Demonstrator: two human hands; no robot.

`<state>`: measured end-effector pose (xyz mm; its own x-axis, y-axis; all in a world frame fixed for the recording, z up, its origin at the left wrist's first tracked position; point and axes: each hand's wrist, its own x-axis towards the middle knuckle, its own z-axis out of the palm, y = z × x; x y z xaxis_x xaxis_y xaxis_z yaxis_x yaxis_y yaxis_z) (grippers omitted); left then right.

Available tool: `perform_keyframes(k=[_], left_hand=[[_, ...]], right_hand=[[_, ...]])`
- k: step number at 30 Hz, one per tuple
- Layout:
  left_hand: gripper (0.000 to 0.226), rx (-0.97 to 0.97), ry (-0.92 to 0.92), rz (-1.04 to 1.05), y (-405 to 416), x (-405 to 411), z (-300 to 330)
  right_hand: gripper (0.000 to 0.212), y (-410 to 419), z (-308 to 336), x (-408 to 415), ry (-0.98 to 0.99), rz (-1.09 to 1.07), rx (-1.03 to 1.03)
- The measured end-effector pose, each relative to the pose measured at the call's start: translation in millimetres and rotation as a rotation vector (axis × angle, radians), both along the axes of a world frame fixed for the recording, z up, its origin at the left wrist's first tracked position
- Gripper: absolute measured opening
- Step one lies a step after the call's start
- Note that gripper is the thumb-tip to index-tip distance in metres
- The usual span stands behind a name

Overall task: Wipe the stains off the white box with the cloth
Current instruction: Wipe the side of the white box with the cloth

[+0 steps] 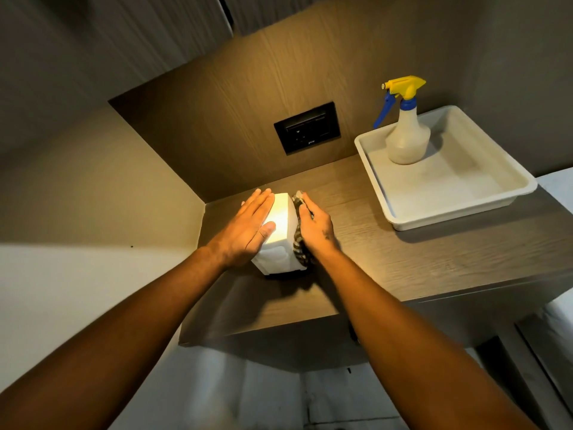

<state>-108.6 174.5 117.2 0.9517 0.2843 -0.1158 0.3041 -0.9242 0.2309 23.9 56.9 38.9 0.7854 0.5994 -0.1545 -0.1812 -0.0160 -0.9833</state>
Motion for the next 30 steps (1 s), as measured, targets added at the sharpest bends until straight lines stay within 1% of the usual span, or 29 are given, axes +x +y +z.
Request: perform_keyframes(k=[2,3,4,7,9,11,14,16,17,18,20,21,23,25,28,30], left_hand=[[0.084,0.011,-0.011,0.001,0,1,-3],[0.085,0.022,-0.016,0.001,1,1,-4],[0.084,0.029,-0.023,0.001,2,2,-5],[0.084,0.029,-0.038,-0.012,5,2,-7],[0.083,0.025,-0.041,-0.016,5,1,-8],[0.084,0.018,-0.041,-0.014,5,1,-8],[0.082,0.013,-0.035,-0.013,5,1,-9],[0.078,0.024,-0.029,-0.007,5,2,-10],[0.077,0.031,-0.031,-0.005,5,2,-10],[0.077,0.037,-0.036,-0.004,6,2,-10],[0.08,0.04,-0.044,-0.008,6,2,-10],[0.082,0.037,-0.048,-0.011,6,3,-10],[0.084,0.03,-0.052,-0.014,5,2,-11],[0.085,0.021,-0.048,-0.013,4,2,-11],[0.087,0.012,-0.043,-0.007,4,4,-9],[0.086,0.017,-0.039,-0.002,3,3,-9]], right_hand=[[0.04,-8,-12,0,0.057,0.013,-0.117],[0.04,-12,-15,-6,0.069,-0.006,-0.134],[0.04,-15,-15,-13,0.063,-0.038,-0.109],[0.039,-9,4,-26,-0.019,-0.146,0.131],[0.038,3,20,-14,-0.053,-0.114,0.182],[0.037,14,25,6,0.001,-0.044,0.143],[0.036,9,5,19,0.128,0.052,-0.01],[0.036,-3,-8,10,0.134,0.04,-0.149],[0.036,-7,-12,2,0.116,-0.001,-0.177],[0.037,-9,-14,-8,0.089,-0.053,-0.137],[0.038,-8,-7,-23,0.021,-0.153,0.066],[0.037,-5,1,-25,-0.022,-0.176,0.148],[0.037,3,18,-17,-0.081,-0.154,0.204],[0.036,11,28,0,-0.045,-0.08,0.168],[0.036,9,19,15,0.088,0.001,0.036],[0.036,0,8,5,0.132,-0.039,-0.029]])
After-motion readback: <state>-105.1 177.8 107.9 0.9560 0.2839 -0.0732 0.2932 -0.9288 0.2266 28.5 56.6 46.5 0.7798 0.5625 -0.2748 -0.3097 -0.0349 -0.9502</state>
